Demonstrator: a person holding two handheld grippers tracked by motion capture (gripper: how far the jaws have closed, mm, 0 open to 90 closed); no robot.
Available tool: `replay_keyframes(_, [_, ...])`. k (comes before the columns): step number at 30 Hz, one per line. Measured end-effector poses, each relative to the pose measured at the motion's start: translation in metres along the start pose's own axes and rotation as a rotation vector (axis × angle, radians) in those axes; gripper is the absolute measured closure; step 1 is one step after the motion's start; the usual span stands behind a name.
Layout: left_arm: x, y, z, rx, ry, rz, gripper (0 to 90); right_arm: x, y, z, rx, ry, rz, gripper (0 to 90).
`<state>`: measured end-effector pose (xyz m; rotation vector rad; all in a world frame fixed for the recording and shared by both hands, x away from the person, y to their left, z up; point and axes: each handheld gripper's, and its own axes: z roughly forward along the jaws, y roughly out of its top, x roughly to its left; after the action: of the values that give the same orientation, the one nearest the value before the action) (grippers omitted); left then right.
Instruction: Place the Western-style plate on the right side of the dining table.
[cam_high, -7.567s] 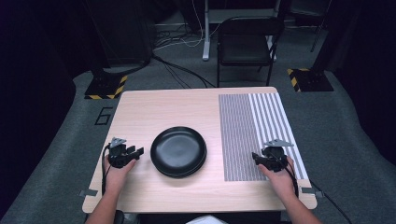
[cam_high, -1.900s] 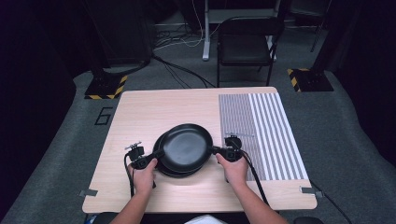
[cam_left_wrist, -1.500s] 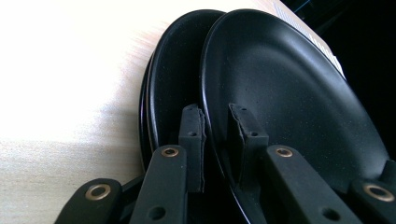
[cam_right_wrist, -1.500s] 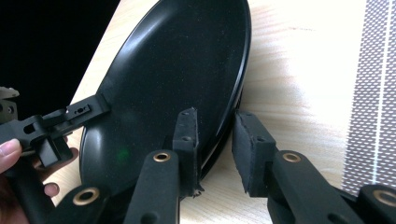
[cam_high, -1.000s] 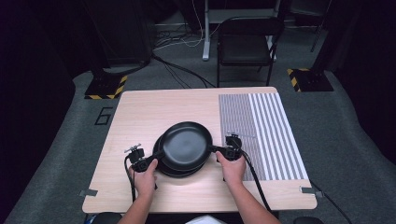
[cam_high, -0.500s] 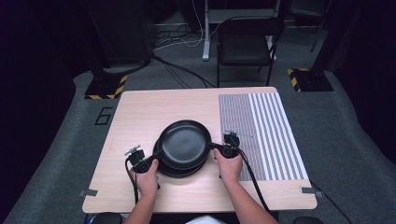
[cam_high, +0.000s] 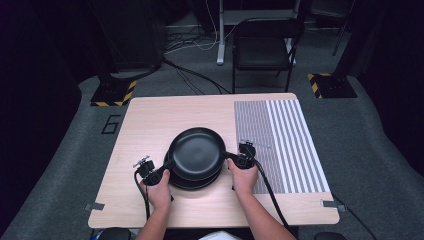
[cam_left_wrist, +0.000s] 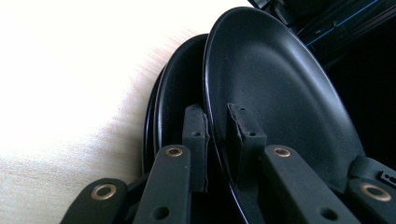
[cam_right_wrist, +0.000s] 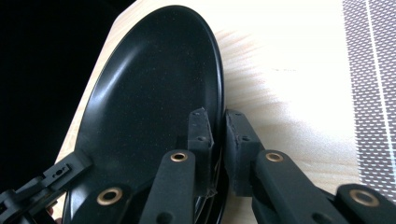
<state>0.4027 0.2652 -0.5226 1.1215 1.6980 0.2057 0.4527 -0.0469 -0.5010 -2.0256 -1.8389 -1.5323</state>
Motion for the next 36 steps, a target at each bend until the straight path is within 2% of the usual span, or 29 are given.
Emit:
replay_keyframes(8, [0.001, 0.0, 0.0, -0.007, -0.016, -0.016, 79.9, -0.002, -0.001, -0.001, -0.005, 0.011, 0.028, 82.8])
replay_keyframes(14, [-0.003, 0.001, 0.001, -0.016, -0.034, -0.009, 80.1, -0.003, 0.003, -0.005, -0.025, 0.021, 0.011, 83.5])
replay_keyframes(18, [-0.004, 0.003, 0.001, -0.009, -0.037, -0.005, 80.5, -0.004, 0.004, -0.007, -0.022, 0.024, 0.018, 83.3])
replay_keyframes(19, [-0.006, 0.003, 0.001, -0.022, -0.04, -0.012, 80.6, -0.003, 0.004, -0.007, -0.025, 0.025, 0.014, 83.3])
replay_keyframes(25, [-0.011, 0.006, -0.002, -0.034, -0.045, 0.008, 80.7, -0.003, 0.005, -0.011, -0.025, 0.036, 0.015, 83.2])
replay_keyframes(28, [-0.015, 0.011, -0.003, -0.05, -0.054, 0.017, 81.0, -0.002, 0.007, -0.014, -0.027, 0.05, 0.032, 83.1])
replay_keyframes(32, [-0.018, 0.014, -0.004, -0.045, -0.054, 0.03, 81.3, -0.002, 0.009, -0.016, -0.022, 0.06, 0.037, 83.0])
replay_keyframes(36, [-0.02, 0.015, -0.004, -0.053, -0.056, 0.028, 81.3, 0.0, 0.011, -0.018, -0.027, 0.062, 0.038, 83.0])
